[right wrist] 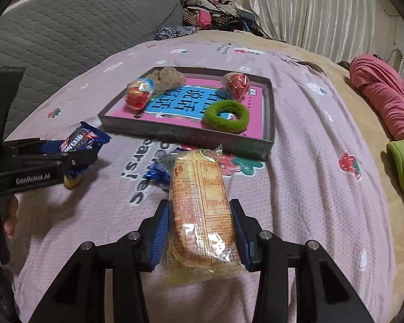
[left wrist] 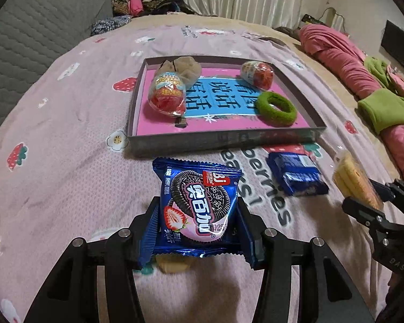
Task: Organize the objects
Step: 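Lift the cookie pack and cake bar and carry both toward the tray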
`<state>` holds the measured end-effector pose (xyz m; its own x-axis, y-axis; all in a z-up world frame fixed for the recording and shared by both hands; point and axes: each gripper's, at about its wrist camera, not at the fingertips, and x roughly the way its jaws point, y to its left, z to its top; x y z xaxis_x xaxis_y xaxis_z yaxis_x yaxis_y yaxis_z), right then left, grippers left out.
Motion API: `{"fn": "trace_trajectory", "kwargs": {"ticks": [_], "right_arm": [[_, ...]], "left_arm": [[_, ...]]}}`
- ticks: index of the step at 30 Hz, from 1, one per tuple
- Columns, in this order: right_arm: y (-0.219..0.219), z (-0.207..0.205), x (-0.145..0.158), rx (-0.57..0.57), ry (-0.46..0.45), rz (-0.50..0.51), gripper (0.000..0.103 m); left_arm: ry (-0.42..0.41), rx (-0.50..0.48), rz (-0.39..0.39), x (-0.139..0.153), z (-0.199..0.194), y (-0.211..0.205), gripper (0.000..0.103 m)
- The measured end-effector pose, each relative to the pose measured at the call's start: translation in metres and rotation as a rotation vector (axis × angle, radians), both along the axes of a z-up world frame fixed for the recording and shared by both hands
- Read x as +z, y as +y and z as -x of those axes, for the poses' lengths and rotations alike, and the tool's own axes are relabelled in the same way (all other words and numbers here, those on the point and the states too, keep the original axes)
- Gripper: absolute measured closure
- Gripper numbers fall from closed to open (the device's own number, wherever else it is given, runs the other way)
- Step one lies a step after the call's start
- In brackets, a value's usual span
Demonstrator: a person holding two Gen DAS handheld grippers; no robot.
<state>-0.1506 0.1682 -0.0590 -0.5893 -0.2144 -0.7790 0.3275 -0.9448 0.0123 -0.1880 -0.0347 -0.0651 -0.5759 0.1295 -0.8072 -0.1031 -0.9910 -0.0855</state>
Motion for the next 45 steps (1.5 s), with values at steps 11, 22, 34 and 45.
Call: {"fn": "trace_trajectory", "kwargs": {"ticks": [11,22,34,45], "right_arm": [[-0.011,-0.034,0.025,0.005,0.042,0.019,0.058],[-0.018,-0.069,0.051,-0.004,0.098,0.05,0.058],[-0.019,-0.098,0.075,-0.002,0.149,0.08,0.058],[-0.011,-0.115,0.095,-0.013,0.203,0.105,0.058]], "left_arm": [[0.027,0.009,-0.007,0.018,-0.048,-0.002,0.049],[0.082,0.007,-0.012,0.04,-0.093,0.008,0.049],[0.139,-0.006,0.001,0.067,-0.121,0.016,0.049],[0.188,0.003,0.005,0.089,-0.136,0.014,0.049]]}}
